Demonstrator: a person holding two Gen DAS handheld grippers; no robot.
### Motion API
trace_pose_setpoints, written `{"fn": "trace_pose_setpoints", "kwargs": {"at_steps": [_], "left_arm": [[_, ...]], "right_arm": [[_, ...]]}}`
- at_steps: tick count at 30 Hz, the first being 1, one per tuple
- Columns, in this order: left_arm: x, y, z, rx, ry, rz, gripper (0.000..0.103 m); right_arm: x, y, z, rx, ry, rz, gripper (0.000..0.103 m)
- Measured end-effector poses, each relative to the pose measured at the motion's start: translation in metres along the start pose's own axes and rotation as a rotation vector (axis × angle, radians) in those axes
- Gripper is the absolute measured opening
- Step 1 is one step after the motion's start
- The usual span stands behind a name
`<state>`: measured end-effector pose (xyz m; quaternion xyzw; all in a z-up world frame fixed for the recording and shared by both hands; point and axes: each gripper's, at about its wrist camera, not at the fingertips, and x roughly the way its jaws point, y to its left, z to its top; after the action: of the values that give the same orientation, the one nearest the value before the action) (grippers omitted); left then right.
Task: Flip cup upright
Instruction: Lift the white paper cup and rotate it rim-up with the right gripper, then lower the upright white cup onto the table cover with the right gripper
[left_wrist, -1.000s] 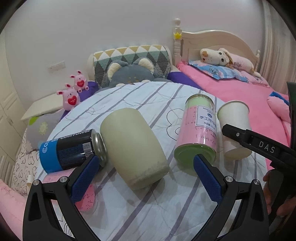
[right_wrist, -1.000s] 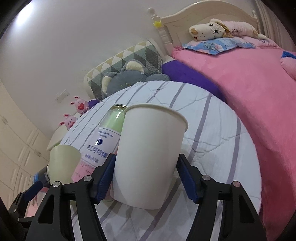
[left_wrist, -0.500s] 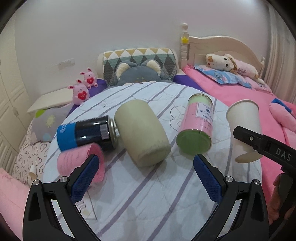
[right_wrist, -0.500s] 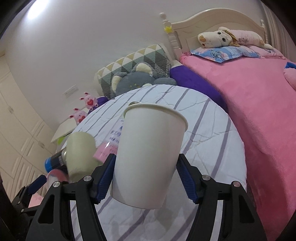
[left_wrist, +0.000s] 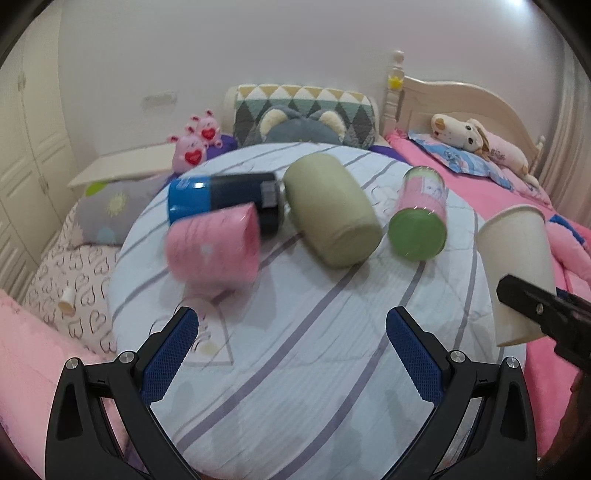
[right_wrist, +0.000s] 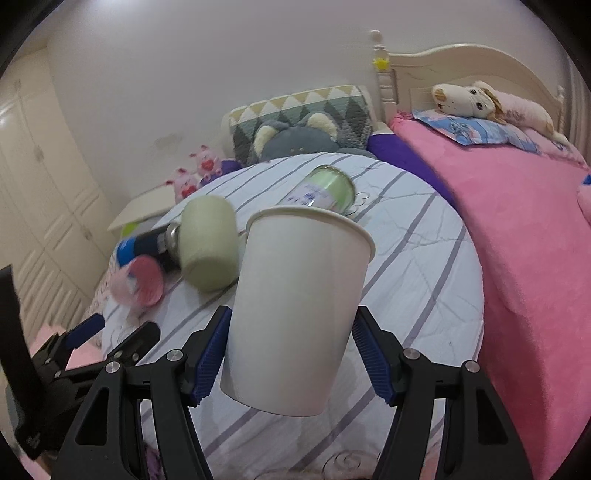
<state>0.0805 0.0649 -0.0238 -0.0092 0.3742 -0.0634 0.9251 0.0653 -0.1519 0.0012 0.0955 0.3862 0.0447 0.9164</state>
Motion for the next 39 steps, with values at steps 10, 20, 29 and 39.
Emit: {"fn": "trace_pose_setpoints", "kwargs": {"at_steps": [10,20,29,39], "left_arm": [[-0.002,0.028,-0.023,-0.047,0.034,0.042,0.103],[-0.001,0.042,-0.028,-0.093,0.051,0.033,0.103],[-0.011,0.025,-0.027,-0.058,0.041,0.047,0.103],[-0.026,-0.002,-0.023,-0.032,0.032,0.021,0.103]], "right_arm": [[0.025,0.033,-0.025,-0.143,0.160,0.023,0.068],[0.031,0.039,-0.035,-0.203,0.241,-0.015,0.083],[0.020,0.044,-0.032,-0.208,0.204,0.014,0.083],[-0.001,0.025,-0.020,-0.168,0.135,0.039,0.083]]}}
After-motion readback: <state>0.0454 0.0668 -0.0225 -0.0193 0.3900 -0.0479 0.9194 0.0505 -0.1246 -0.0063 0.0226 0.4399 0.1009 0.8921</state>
